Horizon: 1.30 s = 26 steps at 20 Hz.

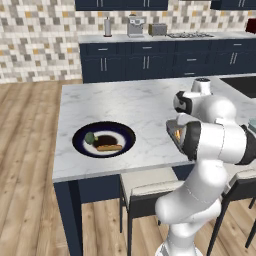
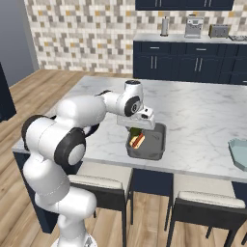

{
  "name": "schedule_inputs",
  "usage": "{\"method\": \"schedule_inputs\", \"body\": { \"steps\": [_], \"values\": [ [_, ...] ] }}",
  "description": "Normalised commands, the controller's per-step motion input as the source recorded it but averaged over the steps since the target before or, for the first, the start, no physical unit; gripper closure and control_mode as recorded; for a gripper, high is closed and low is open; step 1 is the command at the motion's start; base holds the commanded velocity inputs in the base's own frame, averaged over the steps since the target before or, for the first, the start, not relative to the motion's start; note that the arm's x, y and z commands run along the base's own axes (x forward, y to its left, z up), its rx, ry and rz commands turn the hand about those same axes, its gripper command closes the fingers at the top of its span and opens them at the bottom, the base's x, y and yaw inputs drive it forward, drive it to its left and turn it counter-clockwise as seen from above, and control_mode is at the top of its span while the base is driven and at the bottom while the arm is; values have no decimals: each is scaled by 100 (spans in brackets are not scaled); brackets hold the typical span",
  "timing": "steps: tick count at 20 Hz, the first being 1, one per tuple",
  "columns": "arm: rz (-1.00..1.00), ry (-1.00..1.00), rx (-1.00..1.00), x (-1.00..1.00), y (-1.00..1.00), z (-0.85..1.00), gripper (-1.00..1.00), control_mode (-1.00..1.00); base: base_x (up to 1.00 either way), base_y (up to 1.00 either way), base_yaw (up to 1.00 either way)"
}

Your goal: Place one cooked food and one vegetable from the large plate to each tupperware container.

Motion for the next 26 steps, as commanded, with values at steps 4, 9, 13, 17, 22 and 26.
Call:
{"method": "schedule_inputs", "body": {
  "steps": [4,9,13,17,22,26],
  "values": [
    [3,10,0,29,-10,-47,100,-100,0,0,0],
    [7,6,0,37,-37,-36,100,-100,0,0,0],
    [3,3,0,32,-26,-34,100,-100,0,0,0],
    [4,0,0,38,-20,-34,100,-100,0,0,0],
    [5,1,0,35,-13,-39,100,-100,0,0,0],
    [7,8,0,34,0,-58,100,-100,0,0,0]
  ]
}}
